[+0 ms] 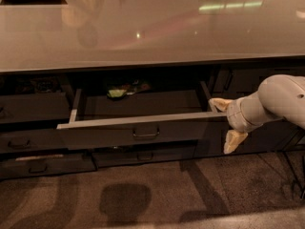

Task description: Open top drawer

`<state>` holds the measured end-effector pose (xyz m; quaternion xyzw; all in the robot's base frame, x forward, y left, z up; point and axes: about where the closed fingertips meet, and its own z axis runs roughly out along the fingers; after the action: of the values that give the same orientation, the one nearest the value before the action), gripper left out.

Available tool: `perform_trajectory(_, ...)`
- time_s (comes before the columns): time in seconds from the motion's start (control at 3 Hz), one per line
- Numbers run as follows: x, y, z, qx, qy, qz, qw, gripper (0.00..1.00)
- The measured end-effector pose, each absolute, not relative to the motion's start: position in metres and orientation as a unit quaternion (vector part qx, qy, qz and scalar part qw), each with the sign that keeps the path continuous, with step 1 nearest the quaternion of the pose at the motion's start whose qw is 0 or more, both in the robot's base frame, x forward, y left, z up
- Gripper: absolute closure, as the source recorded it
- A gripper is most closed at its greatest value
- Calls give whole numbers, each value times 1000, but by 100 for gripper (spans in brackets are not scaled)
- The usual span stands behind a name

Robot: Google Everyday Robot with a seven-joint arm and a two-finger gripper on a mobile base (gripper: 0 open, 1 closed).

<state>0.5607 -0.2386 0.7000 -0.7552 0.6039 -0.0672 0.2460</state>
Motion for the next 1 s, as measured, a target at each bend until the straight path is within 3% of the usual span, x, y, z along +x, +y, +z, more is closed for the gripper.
perform_trajectory(1.0, 600, -240, 696, -753, 609, -21, 248, 0)
